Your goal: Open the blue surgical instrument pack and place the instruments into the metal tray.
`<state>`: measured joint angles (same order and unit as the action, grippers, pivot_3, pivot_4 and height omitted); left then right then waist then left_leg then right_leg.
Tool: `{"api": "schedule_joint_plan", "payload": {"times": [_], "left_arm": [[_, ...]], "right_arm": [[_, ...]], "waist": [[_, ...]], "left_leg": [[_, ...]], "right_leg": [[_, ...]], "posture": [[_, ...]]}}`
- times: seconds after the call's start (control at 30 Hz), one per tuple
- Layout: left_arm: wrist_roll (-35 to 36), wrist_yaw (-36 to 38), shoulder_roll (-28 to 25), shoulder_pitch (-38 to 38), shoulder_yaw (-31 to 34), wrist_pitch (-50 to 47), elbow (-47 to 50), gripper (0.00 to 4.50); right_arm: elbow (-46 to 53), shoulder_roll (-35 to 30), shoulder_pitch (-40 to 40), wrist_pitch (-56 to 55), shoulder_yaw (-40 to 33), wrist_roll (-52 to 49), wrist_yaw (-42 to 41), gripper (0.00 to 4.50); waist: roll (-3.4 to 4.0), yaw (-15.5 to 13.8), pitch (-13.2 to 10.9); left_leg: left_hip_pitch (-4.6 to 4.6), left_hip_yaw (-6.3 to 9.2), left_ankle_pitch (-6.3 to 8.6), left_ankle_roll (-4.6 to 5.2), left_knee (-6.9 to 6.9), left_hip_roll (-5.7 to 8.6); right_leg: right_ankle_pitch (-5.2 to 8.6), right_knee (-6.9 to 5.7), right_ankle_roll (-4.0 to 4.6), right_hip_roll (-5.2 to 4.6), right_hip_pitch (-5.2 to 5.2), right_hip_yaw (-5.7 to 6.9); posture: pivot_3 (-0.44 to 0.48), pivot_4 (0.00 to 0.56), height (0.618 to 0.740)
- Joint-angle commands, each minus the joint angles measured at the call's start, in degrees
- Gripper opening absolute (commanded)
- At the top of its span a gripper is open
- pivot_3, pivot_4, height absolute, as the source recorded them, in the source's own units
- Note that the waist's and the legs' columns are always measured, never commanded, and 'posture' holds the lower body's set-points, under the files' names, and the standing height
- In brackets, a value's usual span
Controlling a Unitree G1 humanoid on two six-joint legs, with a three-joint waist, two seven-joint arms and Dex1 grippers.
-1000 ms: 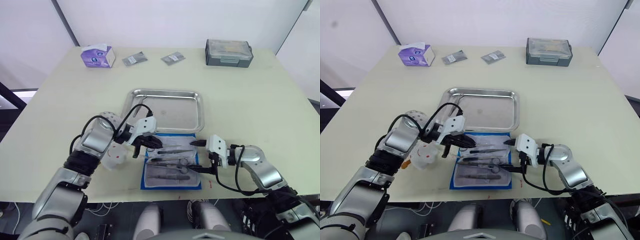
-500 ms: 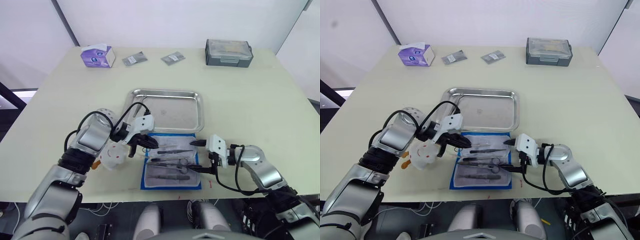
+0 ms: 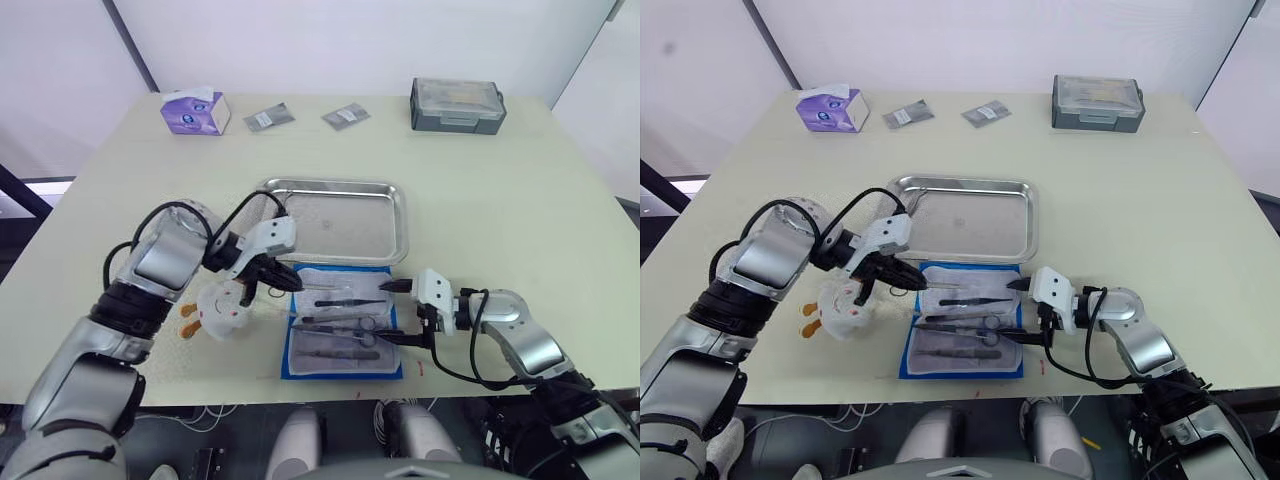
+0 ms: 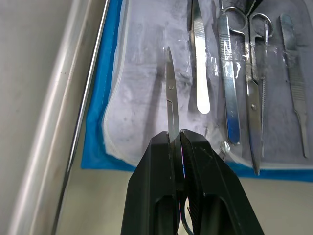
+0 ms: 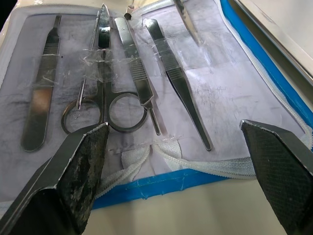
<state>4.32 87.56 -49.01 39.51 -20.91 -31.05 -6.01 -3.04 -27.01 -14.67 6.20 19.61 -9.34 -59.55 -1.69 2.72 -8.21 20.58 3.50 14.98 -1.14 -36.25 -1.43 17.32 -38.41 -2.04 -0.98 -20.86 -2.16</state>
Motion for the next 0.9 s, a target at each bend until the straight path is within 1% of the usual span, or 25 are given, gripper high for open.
{"api": "schedule_joint_plan", "payload": {"times": [0.03, 0.4, 0.47, 0.57, 0.63, 0.77, 0.9], "left_arm": [[0.55, 2.25, -2.61, 0.51, 0.61, 0.59, 2.00, 0.10], [3.10, 3.95, -7.84, -0.06, 2.82, 0.85, 1.25, 0.10], [4.16, 4.52, -9.52, -0.40, 3.79, 1.19, 0.75, 0.10], [8.39, 4.91, -10.94, -0.83, 6.73, 0.68, 0.62, 0.10], [10.61, 4.22, -10.48, -0.36, 8.53, -1.54, 0.86, 0.10], [13.80, -0.10, -7.81, 0.79, 11.80, -5.83, 1.26, 0.10], [15.23, -9.51, -2.43, 1.72, 15.16, -11.58, 2.84, 0.10]], "right_arm": [[-8.64, -0.52, 2.95, 6.03, 5.76, 5.90, 0.49, 4.50], [-8.64, -0.41, 3.18, 5.99, 5.77, 5.91, 0.61, 4.50], [-8.64, -0.35, 3.21, 5.94, 5.76, 5.91, 0.64, 4.50], [-8.63, -0.17, 3.24, 5.95, 5.79, 5.93, 0.71, 4.50], [-8.56, -0.11, 3.20, 6.02, 5.81, 5.90, 0.67, 4.50], [-8.40, -0.15, 3.31, 5.97, 5.83, 5.86, 0.60, 4.50], [-8.29, -0.30, 3.45, 5.90, 5.89, 5.86, 0.39, 4.50]], "waist": [[0.00, 0.06, -0.01], [0.08, 0.07, -0.08], [0.12, 0.15, -0.11], [0.14, 0.16, -0.14], [0.14, 0.12, -0.17], [0.07, 0.10, -0.19], [0.01, 0.12, -0.20]], "left_leg": [[0.01, 0.01, 0.00, 0.00, 0.00, -0.02], [0.00, 0.00, 0.00, 0.00, 0.00, -0.05], [0.01, 0.00, 0.00, 0.00, 0.00, -0.07], [0.01, 0.00, 0.00, 0.00, 0.00, -0.08], [0.02, 0.00, 0.00, 0.00, 0.00, -0.09], [0.02, -0.01, 0.00, 0.00, 0.00, -0.09], [0.02, -0.01, 0.00, 0.00, 0.00, -0.09]], "right_leg": [[0.00, 0.00, 0.00, 0.01, -0.01, 0.00], [0.00, 0.00, 0.01, 0.03, -0.02, 0.00], [0.00, 0.00, 0.01, 0.05, -0.03, 0.00], [0.00, -0.01, 0.01, 0.06, -0.05, 0.01], [0.01, -0.01, 0.01, 0.06, -0.06, 0.02], [0.01, -0.01, 0.00, 0.06, -0.05, 0.05], [0.00, -0.02, -0.01, 0.07, -0.05, 0.04]], "posture": [[0.000, 0.150, 0.734], [0.000, 0.150, 0.734], [0.000, 0.150, 0.734], [0.000, 0.150, 0.734], [0.000, 0.150, 0.734], [0.000, 0.150, 0.734], [0.000, 0.150, 0.734]]}}
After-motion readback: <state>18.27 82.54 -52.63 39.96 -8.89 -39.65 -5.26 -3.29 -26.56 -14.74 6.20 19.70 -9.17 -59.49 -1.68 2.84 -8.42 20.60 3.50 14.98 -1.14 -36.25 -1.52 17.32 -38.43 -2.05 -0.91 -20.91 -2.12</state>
